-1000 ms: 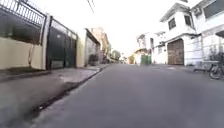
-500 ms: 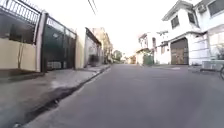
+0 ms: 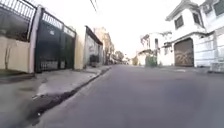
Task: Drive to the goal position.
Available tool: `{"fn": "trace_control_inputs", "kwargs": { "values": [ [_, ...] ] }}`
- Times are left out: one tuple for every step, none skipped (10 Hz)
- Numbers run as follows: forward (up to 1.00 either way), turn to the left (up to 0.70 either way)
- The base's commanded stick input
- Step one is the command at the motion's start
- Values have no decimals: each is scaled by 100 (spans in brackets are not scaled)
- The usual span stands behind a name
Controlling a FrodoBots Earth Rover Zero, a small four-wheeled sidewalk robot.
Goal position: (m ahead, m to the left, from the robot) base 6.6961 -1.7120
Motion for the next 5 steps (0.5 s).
{"fn": "trace_control_inputs", "kwargs": {
  "values": [
    [100, -16],
    [100, -22],
    [100, -18],
    [100, 0],
    [100, 0]
  ]
}}
